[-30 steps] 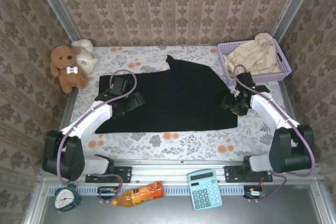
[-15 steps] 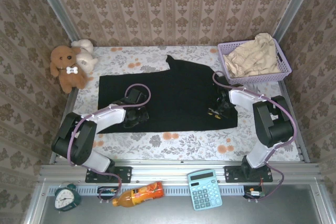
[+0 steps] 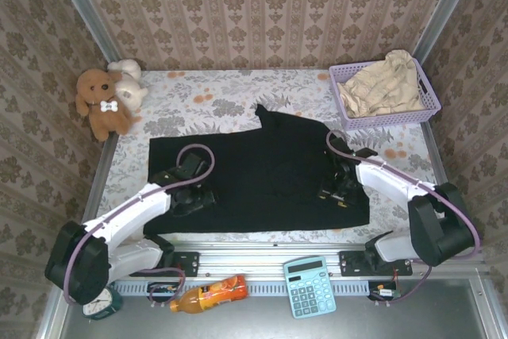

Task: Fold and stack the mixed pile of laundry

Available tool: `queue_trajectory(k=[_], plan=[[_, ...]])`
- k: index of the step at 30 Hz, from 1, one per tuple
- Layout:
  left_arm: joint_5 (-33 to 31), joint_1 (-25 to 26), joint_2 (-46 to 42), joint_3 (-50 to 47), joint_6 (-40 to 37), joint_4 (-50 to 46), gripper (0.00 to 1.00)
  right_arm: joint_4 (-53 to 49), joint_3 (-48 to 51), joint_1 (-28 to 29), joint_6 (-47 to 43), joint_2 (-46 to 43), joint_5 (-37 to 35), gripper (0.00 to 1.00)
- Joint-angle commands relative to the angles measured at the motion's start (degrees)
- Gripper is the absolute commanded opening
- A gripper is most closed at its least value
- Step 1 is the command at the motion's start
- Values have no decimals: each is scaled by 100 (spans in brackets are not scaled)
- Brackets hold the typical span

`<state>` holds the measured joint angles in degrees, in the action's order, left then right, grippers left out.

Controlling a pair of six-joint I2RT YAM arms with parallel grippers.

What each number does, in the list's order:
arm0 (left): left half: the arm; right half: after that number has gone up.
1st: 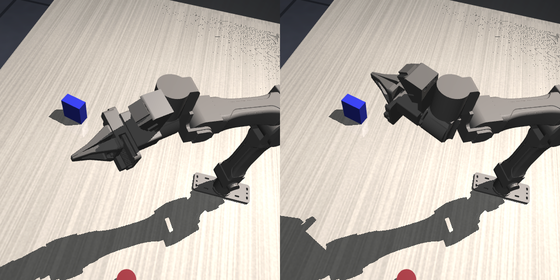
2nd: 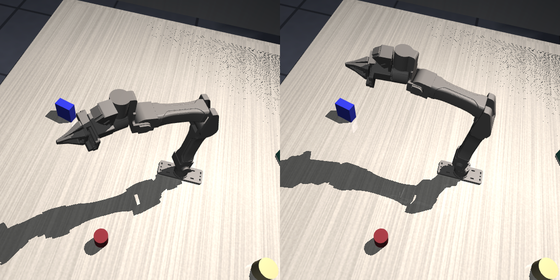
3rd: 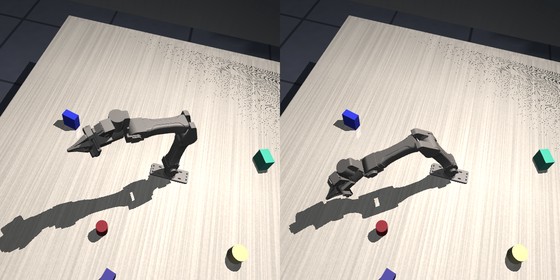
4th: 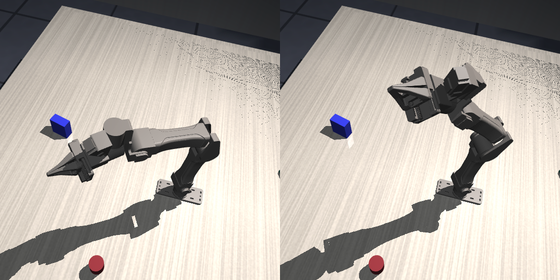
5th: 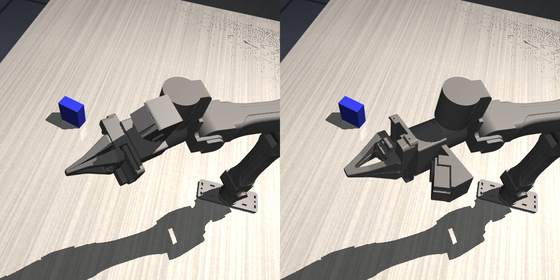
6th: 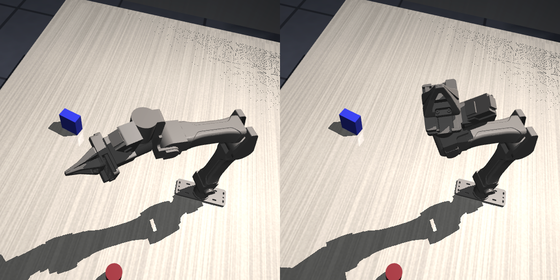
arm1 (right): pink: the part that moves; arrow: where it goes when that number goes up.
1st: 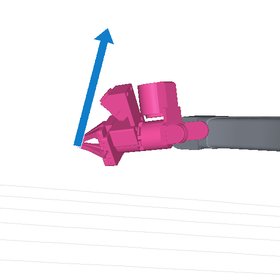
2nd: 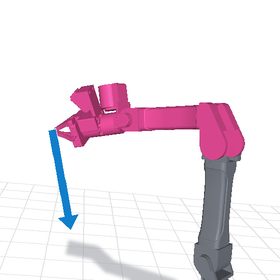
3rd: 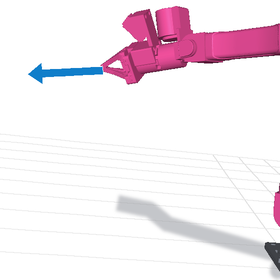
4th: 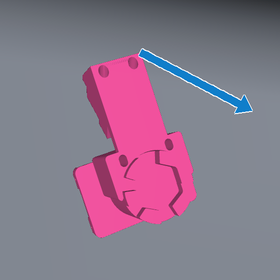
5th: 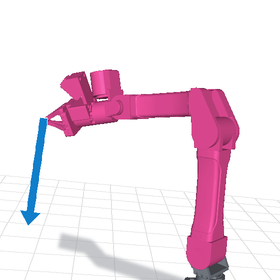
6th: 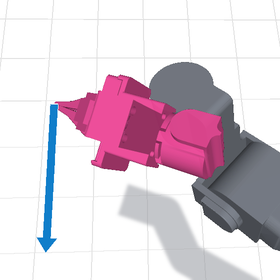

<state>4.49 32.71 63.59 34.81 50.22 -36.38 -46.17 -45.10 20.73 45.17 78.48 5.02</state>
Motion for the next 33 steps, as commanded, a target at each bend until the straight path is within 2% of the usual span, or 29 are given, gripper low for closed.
queue_trajectory(k=[1,4,7,10,13,18,23,26,29,31,33], plan=[[180,-505,566,1015,-741,22,53,-194,-1172,-152,-454,85,-156,60],[548,-782,1660,2182,-1291,327,58,-198,-2403,-427,-981,1129,-68,62],[843,-802,2856,3504,-1735,505,62,-334,-3729,-664,-1474,2309,-27,63],[1148,-793,3932,4674,-1729,743,64,-497,-4975,-864,-1740,3388,93,63],[1437,-757,4902,5603,-1600,1198,65,-615,-5862,-1015,-1878,4068,245,64],[1590,-711,6440,7215,-1290,1370,66,-709,-6533,-1265,-2021,4471,562,64],[1620,-705,7687,8719,-650,1225,68,-658,-6521,-1370,-2006,4388,698,65],[1557,-696,8225,9394,-336,836,65,-644,-6451,-1396,-1972,4316,636,65],[1414,-696,8372,9603,-435,505,52,-599,-6416,-1435,-1994,4257,565,65],[1375,-521,8259,9425,-520,548,34,-476,-6292,-1487,-1937,4190,596,65],[1526,-511,8117,9183,-457,809,8,-315,-6157,-1531,-1877,4141,684,65]])
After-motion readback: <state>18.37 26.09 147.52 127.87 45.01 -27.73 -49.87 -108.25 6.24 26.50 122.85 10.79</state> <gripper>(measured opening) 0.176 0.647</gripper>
